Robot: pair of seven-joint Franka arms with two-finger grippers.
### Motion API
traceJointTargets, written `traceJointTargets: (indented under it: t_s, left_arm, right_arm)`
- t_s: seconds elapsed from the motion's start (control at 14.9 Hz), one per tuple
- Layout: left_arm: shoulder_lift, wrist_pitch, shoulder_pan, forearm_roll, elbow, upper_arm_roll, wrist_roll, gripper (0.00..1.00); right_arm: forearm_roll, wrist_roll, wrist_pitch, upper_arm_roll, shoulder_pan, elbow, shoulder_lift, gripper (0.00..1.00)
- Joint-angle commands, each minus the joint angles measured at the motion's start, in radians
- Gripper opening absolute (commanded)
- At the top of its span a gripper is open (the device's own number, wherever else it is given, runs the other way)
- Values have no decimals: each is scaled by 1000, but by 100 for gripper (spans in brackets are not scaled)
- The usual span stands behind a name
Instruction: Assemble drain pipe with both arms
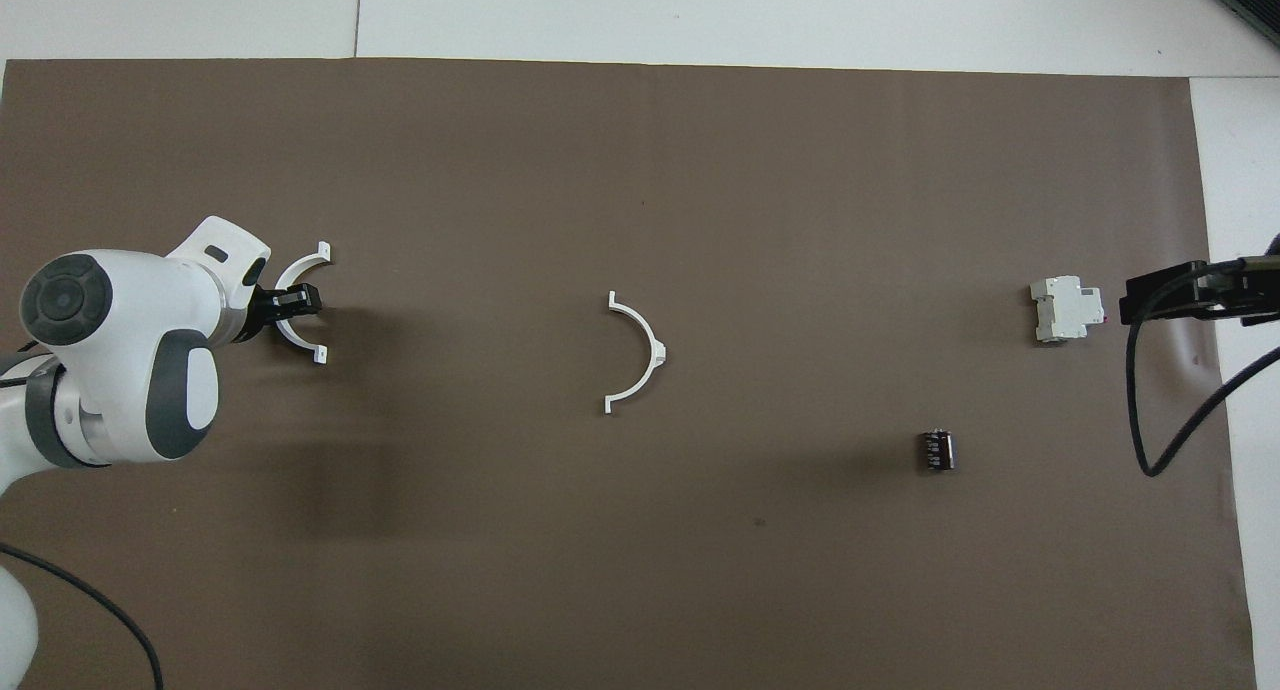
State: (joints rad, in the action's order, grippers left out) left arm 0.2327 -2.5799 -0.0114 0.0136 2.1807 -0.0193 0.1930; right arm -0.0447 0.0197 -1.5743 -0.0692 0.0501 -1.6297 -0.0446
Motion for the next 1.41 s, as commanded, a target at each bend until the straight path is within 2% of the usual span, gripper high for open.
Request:
traceJointTargets:
  t_s: [0.0, 0.13, 0.33, 0.47, 0.67, 1.0, 1.14, 1.27, 1.34]
  left_arm:
    - [-1, 97, 7, 2, -59, 2, -20, 0]
    - [-7, 182, -4, 2, -110, 2, -18, 0]
    - [-16, 318, -30, 2, -217, -2, 14, 0]
    - [-16, 371, -79, 2, -271, -2, 127, 0]
    - [-18, 363, -192, -7, -265, 1, 307, 0]
    - [-30, 351, -416, -95, -213, 1, 572, 0]
    - [-6, 260, -449, -101, -197, -2, 629, 0]
    - [69, 169, -472, -101, -210, 1, 626, 0]
    - [69, 172, -467, -110, -202, 1, 619, 0]
  right_arm:
    - [16, 6, -35, 3, -15, -56, -31, 100]
    - [-6, -36, -30, 5, -7, -39, -23, 100]
    - [-4, -53, 37, 3, -9, -15, -17, 100]
    - [14, -50, 27, 2, -21, -16, -18, 100]
    - [14, -44, 23, 2, -19, -19, -18, 100]
    - [14, -50, 25, 2, -18, -21, -20, 100]
    - [14, -49, 25, 2, -19, -21, -20, 100]
    - [14, -50, 25, 2, -18, -21, -20, 100]
    - [14, -50, 25, 2, -19, -21, -20, 100]
